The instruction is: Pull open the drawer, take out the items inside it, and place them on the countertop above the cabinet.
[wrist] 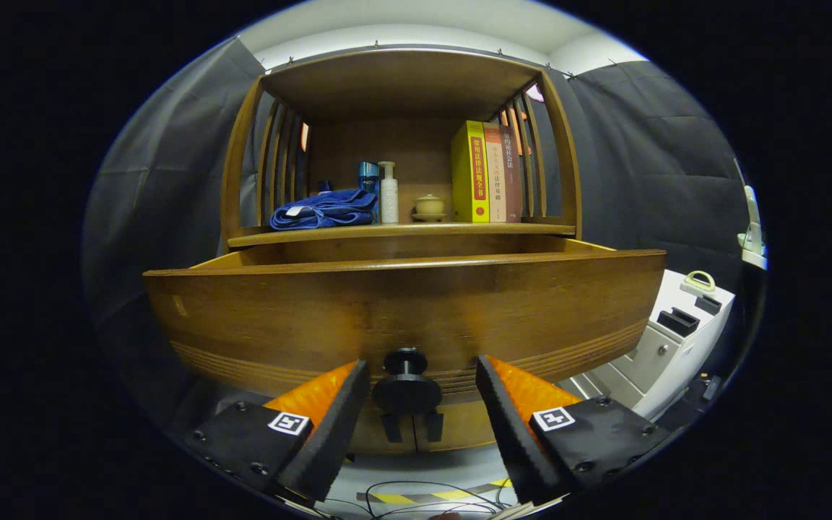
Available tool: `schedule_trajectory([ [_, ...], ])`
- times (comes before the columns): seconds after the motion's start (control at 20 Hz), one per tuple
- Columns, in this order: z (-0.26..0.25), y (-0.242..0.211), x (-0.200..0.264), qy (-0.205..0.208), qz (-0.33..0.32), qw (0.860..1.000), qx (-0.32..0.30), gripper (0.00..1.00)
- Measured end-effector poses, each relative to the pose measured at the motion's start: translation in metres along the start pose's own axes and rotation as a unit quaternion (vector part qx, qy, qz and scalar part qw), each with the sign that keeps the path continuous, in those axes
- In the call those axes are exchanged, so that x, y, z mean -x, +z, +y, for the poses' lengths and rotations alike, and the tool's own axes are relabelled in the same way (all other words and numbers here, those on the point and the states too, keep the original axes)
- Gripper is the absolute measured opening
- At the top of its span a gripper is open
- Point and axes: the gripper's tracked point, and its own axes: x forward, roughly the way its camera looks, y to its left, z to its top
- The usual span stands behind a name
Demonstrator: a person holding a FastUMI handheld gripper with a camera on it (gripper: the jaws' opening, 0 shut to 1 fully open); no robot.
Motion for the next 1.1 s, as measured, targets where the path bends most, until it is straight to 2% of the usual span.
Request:
schedule_trajectory([
  [0.15,0.002,0.037,0.017,0.005,-0.016,1.000,-0.005,0.97],
  [0.3,0.017,0.098,0.022,0.039,-0.019,0.999,-0.003,0.97],
  [0.45,0.036,0.146,-0.014,0.075,0.034,0.997,0.011,0.97],
  [0.55,0.042,0.160,-0.050,0.076,0.082,0.993,0.039,0.97],
  [0.7,0.056,0.137,-0.097,0.081,0.185,0.978,0.058,0.97],
  [0.85,0.061,0.085,-0.119,0.087,0.297,0.949,0.056,0.97],
  [0.95,0.055,0.058,-0.130,0.071,0.344,0.935,0.057,0.98],
  [1.1,0.052,0.039,-0.138,0.054,0.370,0.927,0.038,0.98],
])
